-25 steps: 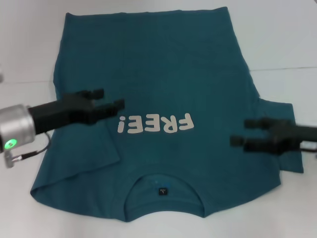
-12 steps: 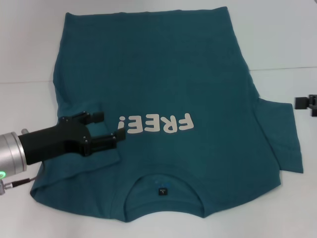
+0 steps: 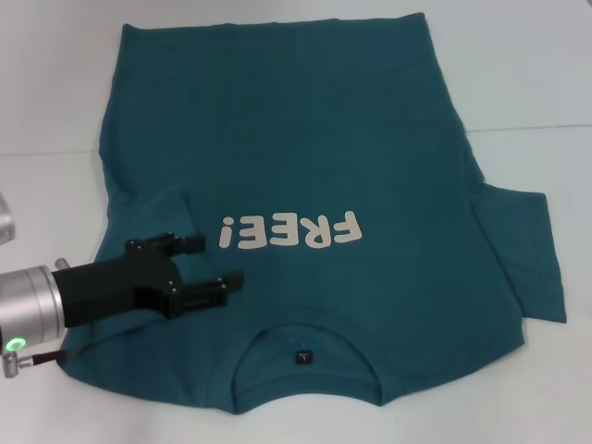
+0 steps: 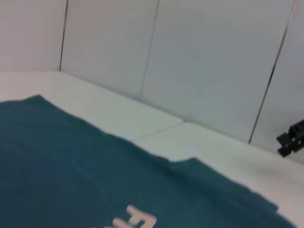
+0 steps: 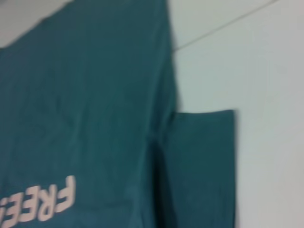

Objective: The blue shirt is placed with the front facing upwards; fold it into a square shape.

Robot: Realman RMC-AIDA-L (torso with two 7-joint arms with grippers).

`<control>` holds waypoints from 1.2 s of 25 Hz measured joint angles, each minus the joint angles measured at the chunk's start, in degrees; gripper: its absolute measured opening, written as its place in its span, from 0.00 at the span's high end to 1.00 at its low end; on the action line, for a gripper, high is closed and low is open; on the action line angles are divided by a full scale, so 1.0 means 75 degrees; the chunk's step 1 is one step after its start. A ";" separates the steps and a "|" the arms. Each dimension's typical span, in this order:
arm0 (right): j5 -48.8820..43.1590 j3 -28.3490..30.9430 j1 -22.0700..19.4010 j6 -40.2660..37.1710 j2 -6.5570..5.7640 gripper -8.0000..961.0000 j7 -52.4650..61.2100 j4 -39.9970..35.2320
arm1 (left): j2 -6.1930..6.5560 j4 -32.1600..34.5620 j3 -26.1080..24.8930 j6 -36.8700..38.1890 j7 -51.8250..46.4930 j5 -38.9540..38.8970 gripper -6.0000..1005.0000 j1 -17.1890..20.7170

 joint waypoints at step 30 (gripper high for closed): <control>-0.0389 -0.0552 0.0728 0.1893 -0.0147 0.09 0.0433 0.2377 | -0.0021 -0.0438 0.0234 -0.0613 0.0106 0.0211 0.13 -0.0241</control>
